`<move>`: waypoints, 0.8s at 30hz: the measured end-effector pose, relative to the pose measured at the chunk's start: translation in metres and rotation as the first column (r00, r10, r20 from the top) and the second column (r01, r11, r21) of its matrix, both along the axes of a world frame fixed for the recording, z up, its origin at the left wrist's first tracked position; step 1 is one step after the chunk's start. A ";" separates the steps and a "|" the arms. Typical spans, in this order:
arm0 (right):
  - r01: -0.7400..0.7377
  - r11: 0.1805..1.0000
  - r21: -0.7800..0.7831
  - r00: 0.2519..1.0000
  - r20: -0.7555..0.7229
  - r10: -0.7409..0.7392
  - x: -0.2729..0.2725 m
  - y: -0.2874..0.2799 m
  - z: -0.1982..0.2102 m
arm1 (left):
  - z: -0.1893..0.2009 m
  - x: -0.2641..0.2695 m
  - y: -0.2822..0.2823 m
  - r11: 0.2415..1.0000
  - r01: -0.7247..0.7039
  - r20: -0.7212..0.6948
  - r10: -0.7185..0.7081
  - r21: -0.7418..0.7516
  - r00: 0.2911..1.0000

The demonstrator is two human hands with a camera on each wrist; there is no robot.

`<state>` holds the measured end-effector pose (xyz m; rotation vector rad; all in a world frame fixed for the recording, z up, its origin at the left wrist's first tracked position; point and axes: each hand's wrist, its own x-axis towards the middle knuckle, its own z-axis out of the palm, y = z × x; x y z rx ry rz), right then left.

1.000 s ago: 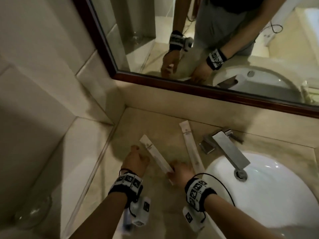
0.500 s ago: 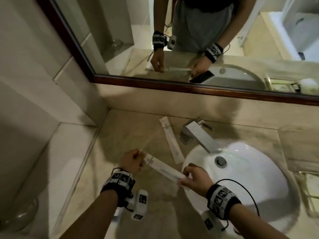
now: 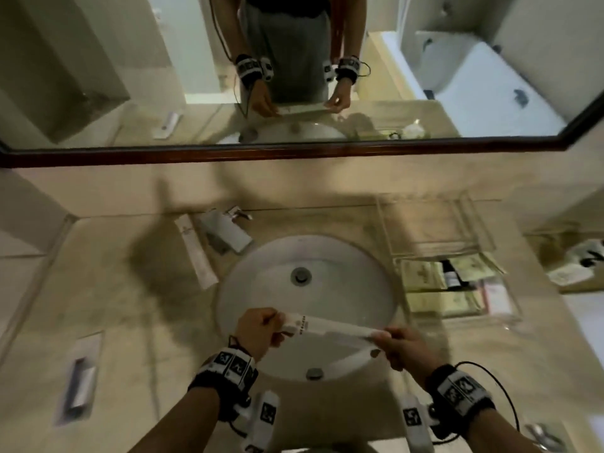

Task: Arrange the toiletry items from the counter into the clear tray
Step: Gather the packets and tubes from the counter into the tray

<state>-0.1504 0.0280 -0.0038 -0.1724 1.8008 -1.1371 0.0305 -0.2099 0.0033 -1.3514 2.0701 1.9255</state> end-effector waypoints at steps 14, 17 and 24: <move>0.290 0.948 0.130 0.836 -0.517 -0.185 -0.173 0.163 0.012 | -0.008 -0.178 0.155 0.745 0.509 0.280 -0.426 -0.431 0.860; 0.233 0.932 0.280 0.786 -0.618 -0.011 -0.191 0.166 -0.001 | -0.010 -0.202 0.160 0.620 0.613 0.394 -0.470 -0.489 0.790; 0.157 0.839 0.521 0.786 -0.580 0.213 -0.211 0.162 -0.014 | -0.023 -0.229 0.166 0.452 0.776 0.561 -0.537 -0.440 0.630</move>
